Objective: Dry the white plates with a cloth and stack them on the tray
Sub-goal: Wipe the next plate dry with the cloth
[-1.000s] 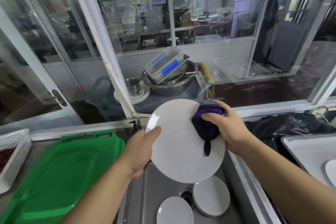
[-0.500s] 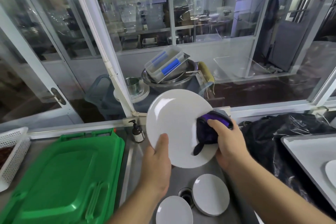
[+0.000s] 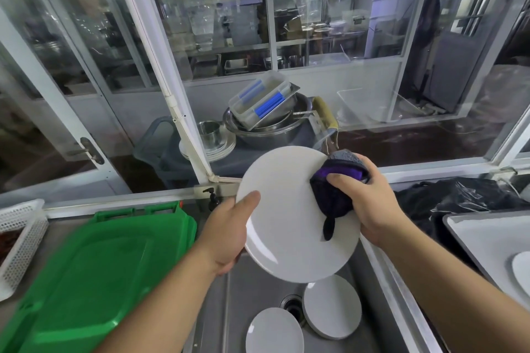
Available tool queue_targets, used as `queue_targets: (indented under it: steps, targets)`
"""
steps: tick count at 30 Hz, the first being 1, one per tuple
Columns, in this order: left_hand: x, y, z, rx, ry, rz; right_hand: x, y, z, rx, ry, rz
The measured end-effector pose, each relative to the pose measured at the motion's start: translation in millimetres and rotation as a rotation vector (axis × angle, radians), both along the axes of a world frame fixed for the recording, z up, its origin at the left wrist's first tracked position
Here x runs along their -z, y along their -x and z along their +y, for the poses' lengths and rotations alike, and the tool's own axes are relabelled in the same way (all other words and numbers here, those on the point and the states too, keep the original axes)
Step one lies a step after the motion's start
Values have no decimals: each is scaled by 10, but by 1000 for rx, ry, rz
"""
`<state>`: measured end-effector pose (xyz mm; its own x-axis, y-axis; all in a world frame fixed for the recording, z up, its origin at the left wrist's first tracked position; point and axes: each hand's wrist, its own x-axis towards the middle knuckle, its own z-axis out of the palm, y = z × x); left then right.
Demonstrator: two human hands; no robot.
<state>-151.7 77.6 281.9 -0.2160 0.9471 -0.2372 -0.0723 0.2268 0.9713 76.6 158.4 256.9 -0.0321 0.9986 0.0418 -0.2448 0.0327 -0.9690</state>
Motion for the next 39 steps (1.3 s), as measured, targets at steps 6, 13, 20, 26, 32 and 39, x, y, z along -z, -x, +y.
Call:
queue_targets:
  steps: [6, 13, 20, 26, 32, 39]
  targets:
    - [145, -85, -73, -152, -83, -68, -45, 27, 8, 1, 38, 33]
    - [199, -239, -82, -330, -199, -168, 165, 209, -133, 69, 148, 163]
    - [108, -292, -10, -197, -74, -239, 224, 132, -9, 163, 169, 112]
    - [-35, 81, 100, 60, 32, -86, 31, -104, 80, 66, 11, -98]
    - [-3, 43, 101, -47, -39, 44, -9, -63, 74, 48, -48, -49]
    - [280, -195, 35, -223, -144, 10, 61, 85, 9, 126, 95, 150]
